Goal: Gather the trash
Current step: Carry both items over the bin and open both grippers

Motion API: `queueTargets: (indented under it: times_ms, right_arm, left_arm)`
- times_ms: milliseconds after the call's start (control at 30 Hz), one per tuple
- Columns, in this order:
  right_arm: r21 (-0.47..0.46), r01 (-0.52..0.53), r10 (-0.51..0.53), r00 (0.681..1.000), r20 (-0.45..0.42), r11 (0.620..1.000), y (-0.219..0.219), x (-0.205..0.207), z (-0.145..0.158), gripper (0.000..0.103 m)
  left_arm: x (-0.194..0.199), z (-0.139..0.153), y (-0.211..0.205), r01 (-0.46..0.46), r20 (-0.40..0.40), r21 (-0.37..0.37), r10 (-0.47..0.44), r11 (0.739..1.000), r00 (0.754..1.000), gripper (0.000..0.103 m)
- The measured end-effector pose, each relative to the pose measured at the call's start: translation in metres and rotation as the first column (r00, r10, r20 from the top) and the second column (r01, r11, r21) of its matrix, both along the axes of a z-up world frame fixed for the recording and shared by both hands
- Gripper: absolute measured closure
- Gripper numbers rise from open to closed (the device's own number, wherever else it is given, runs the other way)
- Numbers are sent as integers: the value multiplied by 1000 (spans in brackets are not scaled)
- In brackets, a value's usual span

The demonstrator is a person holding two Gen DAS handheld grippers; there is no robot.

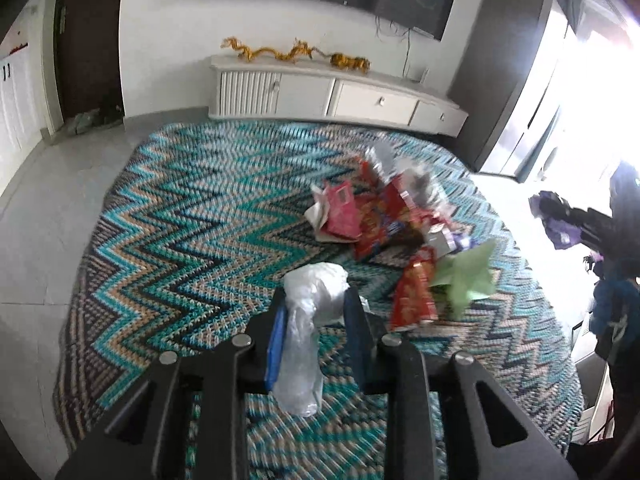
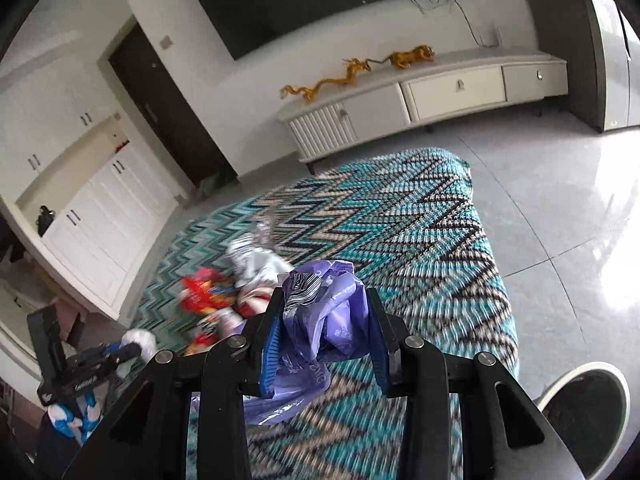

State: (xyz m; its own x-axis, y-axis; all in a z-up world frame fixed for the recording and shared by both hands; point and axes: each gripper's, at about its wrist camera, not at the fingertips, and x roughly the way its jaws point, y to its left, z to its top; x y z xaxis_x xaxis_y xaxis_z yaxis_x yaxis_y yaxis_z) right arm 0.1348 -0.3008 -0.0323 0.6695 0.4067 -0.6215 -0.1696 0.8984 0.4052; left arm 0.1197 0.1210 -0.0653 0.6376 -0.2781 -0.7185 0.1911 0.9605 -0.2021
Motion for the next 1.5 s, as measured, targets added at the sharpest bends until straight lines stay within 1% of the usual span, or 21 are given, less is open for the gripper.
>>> queueTargets:
  times_ms: [167, 267, 367, 433, 567, 667, 767, 833, 933, 1000, 1100, 1167, 1233, 1267, 1300, 1367, 1400, 1433, 1467, 1500]
  right_arm:
    - [6, -3, 2, 998, 71, 1000, -12, -51, 32, 65]
    - [6, 13, -13, 994, 112, 1000, -25, -82, 49, 65]
    - [6, 48, -48, 987, 151, 999, -45, -117, 60, 65]
    - [11, 67, -68, 984, 162, 998, -56, -135, 61, 65]
    - [-9, 134, -130, 976, 177, 991, -88, -173, 59, 65]
    - [-19, 190, -184, 966, 184, 982, -117, -188, 56, 65]
    - [-12, 260, -253, 950, 184, 966, -151, -198, 50, 64]
    - [-8, 300, -294, 940, 171, 954, -171, -202, 42, 64]
    - [-6, 361, -357, 926, 122, 933, -202, -198, 18, 62]
    - [-6, 403, -402, 913, 73, 915, -223, -194, -3, 62]
    - [-13, 448, -448, 894, 6, 894, -248, -184, -35, 61]
    - [-21, 473, -473, 880, -47, 881, -264, -177, -59, 60]
    - [-26, 487, -487, 869, -85, 873, -273, -171, -76, 60]
    - [-34, 495, -496, 861, -110, 868, -280, -166, -89, 60]
    - [-39, 501, -502, 856, -125, 864, -283, -163, -96, 60]
    - [-46, 514, -514, 842, -161, 857, -293, -155, -115, 60]
    - [-51, 516, -517, 839, -173, 855, -296, -150, -121, 58]
    - [-59, 521, -522, 833, -183, 851, -298, -147, -126, 53]
    - [-73, 530, -533, 823, -197, 845, -302, -145, -135, 51]
    - [-78, 533, -537, 818, -207, 842, -305, -142, -140, 47]
  left_arm:
    - [-29, 39, -9, 15, 84, 5, -15, 1000, 996, 77]
    - [-50, 68, -19, 27, 149, -3, -26, 1000, 989, 77]
    - [-71, 96, -34, 53, 207, -8, -50, 999, 977, 77]
    - [-81, 112, -49, 84, 232, -11, -79, 996, 969, 77]
    - [-91, 132, -93, 168, 255, -7, -160, 986, 954, 77]
    - [-88, 142, -138, 241, 257, 2, -233, 971, 938, 77]
    - [-80, 144, -192, 321, 235, 3, -313, 947, 920, 77]
    - [-74, 141, -236, 383, 216, 20, -377, 924, 901, 77]
    - [-64, 128, -294, 453, 169, 27, -451, 891, 877, 77]
    - [-57, 115, -336, 495, 128, 31, -494, 868, 860, 77]
    - [-42, 91, -388, 538, 65, 34, -539, 843, 840, 74]
    - [-35, 73, -418, 549, 32, 43, -551, 834, 834, 74]
    - [-23, 51, -450, 563, -3, 69, -564, 824, 826, 74]
    - [-18, 43, -460, 566, -18, 74, -567, 821, 824, 74]
    - [-11, 30, -475, 576, -49, 67, -574, 815, 818, 74]
    - [-2, 13, -489, 592, -87, 48, -587, 804, 805, 73]
    - [2, 3, -499, 599, -107, 42, -593, 799, 798, 72]
    - [4, -4, -506, 606, -122, 31, -599, 795, 792, 68]
    - [6, -12, -512, 612, -142, 14, -605, 790, 784, 64]
    - [9, -19, -518, 615, -160, -1, -608, 788, 778, 56]
